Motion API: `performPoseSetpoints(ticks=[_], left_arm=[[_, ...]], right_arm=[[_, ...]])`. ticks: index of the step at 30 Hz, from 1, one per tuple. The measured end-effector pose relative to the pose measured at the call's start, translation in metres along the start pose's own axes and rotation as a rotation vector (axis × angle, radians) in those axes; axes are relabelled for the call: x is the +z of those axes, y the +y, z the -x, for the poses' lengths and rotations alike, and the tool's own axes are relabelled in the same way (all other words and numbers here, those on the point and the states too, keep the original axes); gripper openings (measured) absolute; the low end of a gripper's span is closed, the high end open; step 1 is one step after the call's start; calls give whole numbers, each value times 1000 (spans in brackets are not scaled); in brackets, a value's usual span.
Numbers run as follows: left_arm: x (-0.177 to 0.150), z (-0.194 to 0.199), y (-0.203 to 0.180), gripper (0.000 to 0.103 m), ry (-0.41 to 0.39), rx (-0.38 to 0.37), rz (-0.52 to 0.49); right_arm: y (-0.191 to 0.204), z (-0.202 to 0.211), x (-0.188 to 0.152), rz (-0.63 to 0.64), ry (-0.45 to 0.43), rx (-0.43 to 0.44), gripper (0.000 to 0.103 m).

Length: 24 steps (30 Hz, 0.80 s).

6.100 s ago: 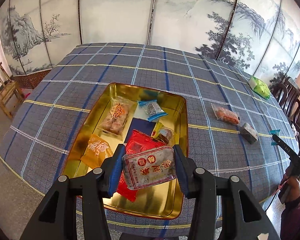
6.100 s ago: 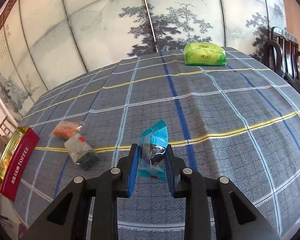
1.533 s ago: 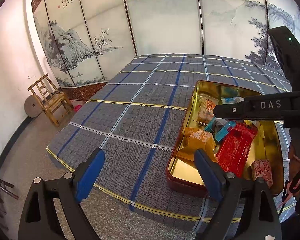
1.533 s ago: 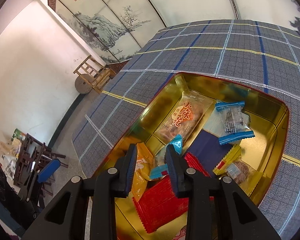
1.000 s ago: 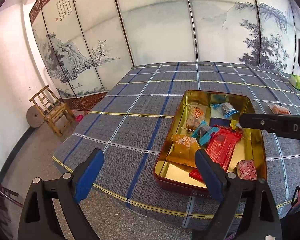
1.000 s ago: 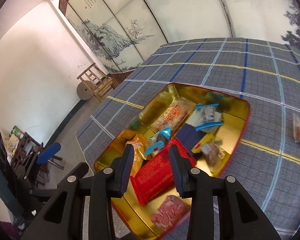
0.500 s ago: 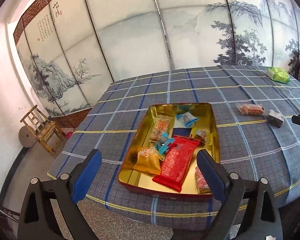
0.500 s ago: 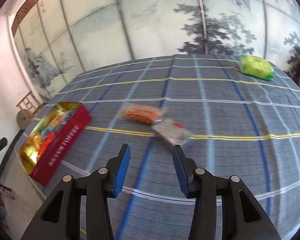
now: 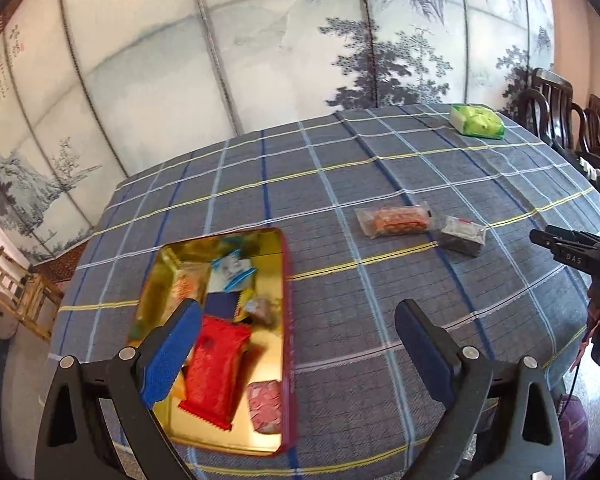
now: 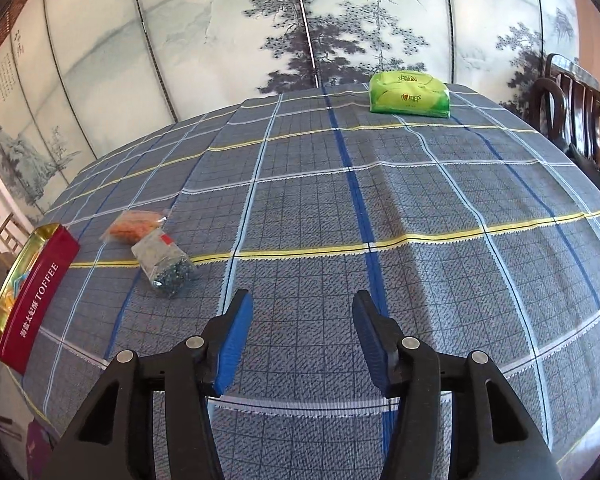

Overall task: Organize snacks
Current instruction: 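Grasp the clear bag of orange snack sticks with the left gripper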

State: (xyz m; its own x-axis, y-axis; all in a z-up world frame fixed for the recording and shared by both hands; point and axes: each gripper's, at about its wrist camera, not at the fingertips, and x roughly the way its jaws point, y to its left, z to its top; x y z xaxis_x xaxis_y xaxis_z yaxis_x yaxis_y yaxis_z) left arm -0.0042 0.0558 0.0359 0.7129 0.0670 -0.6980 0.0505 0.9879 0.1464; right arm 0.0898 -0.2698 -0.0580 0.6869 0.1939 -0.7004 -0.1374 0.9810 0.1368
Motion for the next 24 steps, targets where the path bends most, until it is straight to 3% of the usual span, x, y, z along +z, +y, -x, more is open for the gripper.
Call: performPoseSetpoints(ticks=[3,6,8,12,17,22,24], left_arm=[[22,-27,-20,96,37,-94,-40],[44,-55,-38,95,43,-95,-93],[56,-69,-49,96,13,-209,-194],[77,-107,-65,96,87,-406,-420],[92,-147,-88,96,180,-462,-666],[103,-178,-100,95,245,-561,-774],[104,-191,-104,90,263,-547,-811]], right_arm=[[0,-9,1,11,5,6,54],[-5,-18,-1,1,17,24,54],[-10,-20,-2,-8,2,42,57],[-13,-21,-1,-15,-4,70,61],[-14,-22,-2,-23,-6,104,65],[-16,-22,-2,-33,-7,131,69],[-15,-22,-2,-31,-6,134,70]])
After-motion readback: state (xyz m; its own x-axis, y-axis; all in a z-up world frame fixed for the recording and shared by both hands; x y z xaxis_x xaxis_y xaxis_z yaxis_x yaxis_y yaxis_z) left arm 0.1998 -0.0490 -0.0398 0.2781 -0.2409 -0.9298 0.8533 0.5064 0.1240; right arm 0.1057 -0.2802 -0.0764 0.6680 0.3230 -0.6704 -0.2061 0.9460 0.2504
